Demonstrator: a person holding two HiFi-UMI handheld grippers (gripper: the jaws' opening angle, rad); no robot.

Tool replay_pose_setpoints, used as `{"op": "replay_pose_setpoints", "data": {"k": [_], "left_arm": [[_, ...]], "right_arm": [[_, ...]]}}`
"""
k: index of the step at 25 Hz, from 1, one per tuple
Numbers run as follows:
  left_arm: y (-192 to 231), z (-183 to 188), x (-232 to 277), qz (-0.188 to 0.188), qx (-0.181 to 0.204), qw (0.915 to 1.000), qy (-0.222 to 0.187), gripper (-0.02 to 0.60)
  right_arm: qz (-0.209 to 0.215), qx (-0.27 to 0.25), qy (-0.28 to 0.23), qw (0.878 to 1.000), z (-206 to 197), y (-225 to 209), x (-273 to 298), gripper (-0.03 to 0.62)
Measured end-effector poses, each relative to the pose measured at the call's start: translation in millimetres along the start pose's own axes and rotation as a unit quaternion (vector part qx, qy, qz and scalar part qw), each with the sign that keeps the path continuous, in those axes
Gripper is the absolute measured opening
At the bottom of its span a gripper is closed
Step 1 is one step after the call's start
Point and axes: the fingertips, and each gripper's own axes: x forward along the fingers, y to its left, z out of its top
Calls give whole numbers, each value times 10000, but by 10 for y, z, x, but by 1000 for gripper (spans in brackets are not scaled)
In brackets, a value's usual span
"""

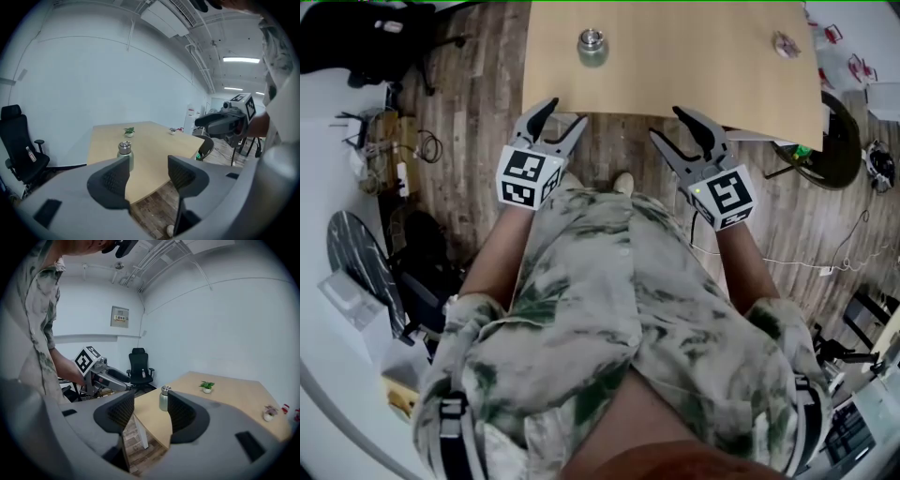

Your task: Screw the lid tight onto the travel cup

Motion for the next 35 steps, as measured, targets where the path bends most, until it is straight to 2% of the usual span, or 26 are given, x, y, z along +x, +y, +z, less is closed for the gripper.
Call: {"op": "replay_pose_setpoints", "data": {"k": [8,15,22,35], "left_arm": [[354,-57,501,43,152,9996,215,285],[756,-146,989,-270,343,9981,443,309],[987,-238,1404,-543,525,9953,610,321],[1294,-525,1954,-895,734,9890,925,342]], "right_arm": [[-275,155,130,9994,-84,-347,142,255],[-779,376,297,9958,-41,-590,329,264],[-1125,481,371,9918,38,-756,558,275],[-1334,557,713,9869,129,-848,912,282]]}}
